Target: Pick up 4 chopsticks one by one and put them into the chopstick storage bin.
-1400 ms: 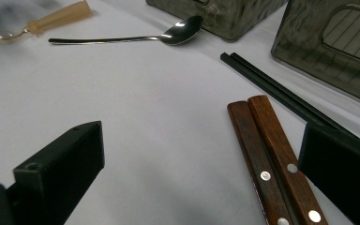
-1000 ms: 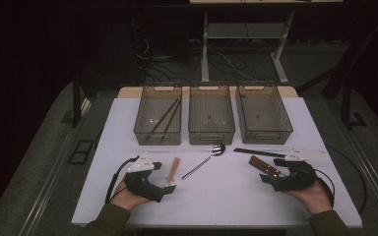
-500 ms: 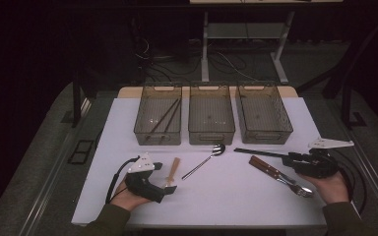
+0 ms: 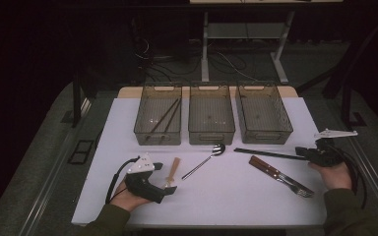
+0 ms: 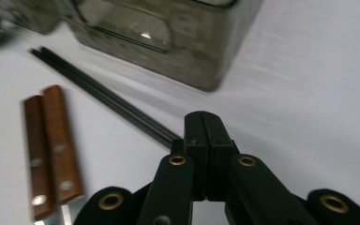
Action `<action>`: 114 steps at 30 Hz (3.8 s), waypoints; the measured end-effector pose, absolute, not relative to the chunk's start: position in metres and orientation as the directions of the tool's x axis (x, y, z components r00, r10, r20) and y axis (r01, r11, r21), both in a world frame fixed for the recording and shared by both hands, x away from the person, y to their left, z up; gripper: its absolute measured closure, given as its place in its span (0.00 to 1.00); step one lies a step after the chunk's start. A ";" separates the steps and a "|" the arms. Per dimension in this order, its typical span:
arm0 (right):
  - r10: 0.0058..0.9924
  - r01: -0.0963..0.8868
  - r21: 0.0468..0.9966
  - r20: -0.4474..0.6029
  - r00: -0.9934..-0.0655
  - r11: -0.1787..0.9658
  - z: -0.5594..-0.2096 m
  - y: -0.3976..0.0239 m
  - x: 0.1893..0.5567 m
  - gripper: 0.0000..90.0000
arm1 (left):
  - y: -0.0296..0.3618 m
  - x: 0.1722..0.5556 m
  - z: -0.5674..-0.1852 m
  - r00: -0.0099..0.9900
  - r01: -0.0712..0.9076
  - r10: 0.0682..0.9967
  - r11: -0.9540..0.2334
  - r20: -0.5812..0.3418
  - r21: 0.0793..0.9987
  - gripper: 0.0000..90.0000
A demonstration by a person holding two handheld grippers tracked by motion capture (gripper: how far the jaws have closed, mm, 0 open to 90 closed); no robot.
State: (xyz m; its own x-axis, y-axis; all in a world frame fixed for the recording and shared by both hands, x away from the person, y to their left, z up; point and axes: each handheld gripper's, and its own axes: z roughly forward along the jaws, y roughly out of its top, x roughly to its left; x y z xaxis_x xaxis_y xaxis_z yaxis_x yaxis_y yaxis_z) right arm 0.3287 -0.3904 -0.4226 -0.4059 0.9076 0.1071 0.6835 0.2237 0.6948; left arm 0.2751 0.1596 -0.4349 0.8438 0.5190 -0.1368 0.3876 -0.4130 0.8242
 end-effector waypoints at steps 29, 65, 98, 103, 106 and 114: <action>0.925 0.748 0.617 0.083 -0.371 0.244 -0.446 -0.393 0.345 0.99 | 0.160 0.275 -0.435 0.847 0.383 0.515 -0.421 -0.131 0.822 0.03; 0.900 0.754 0.577 0.071 -0.430 0.314 -0.441 -0.388 0.332 0.99 | 0.159 0.274 -0.434 0.848 0.381 0.513 -0.421 -0.130 0.823 0.03; 0.855 0.739 0.534 0.056 -0.515 0.410 -0.437 -0.379 0.301 0.99 | 0.158 0.273 -0.434 0.847 0.383 0.514 -0.414 -0.135 0.826 0.03; 0.848 0.732 0.532 0.048 -0.528 0.426 -0.436 -0.378 0.295 0.99 | 0.158 0.273 -0.434 0.847 0.383 0.514 -0.413 -0.136 0.826 0.03; 0.846 0.731 0.529 0.045 -0.532 0.431 -0.436 -0.377 0.293 0.99 | 0.158 0.273 -0.434 0.848 0.382 0.513 -0.416 -0.134 0.825 0.03; 0.831 0.708 0.552 0.046 -0.554 0.441 -0.434 -0.377 0.293 0.99 | 0.158 0.273 -0.434 0.851 0.378 0.509 -0.422 -0.129 0.824 0.03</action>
